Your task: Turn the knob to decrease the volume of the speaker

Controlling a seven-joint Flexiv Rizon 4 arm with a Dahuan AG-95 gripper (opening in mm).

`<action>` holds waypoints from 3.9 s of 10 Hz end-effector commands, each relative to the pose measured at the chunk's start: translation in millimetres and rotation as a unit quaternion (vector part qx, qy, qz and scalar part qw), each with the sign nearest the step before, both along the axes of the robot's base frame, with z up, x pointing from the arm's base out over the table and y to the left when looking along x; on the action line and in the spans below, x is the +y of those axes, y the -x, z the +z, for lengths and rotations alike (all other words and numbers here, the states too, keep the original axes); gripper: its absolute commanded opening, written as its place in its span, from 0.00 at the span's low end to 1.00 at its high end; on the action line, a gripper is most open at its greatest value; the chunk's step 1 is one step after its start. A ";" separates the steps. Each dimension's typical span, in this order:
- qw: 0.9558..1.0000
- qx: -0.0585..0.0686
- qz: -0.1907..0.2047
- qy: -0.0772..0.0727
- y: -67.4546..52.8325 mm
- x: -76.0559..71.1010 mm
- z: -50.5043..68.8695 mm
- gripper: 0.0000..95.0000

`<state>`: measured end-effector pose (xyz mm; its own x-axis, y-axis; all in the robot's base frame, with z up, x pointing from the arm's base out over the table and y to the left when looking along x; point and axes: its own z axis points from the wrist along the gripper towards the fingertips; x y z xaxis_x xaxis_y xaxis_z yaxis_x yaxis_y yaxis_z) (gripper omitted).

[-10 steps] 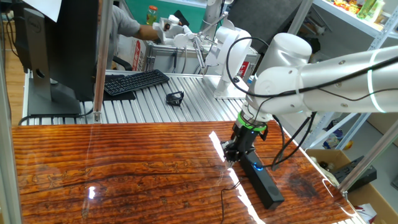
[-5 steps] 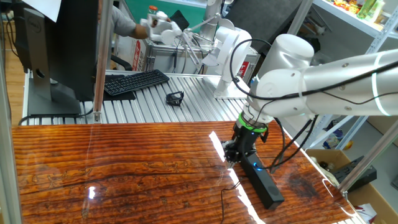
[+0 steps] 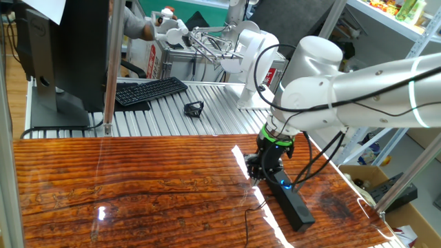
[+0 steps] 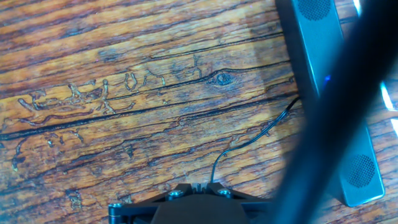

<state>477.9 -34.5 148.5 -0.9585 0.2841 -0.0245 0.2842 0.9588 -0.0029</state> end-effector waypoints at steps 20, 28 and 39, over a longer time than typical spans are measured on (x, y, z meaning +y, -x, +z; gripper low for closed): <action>1.000 0.008 0.029 0.005 -1.1 -0.9 -3.1 0.00; 0.998 0.005 0.066 0.004 31.4 -52.8 -20.6 0.00; 0.989 -0.009 0.151 -0.001 61.4 -147.0 -35.7 0.00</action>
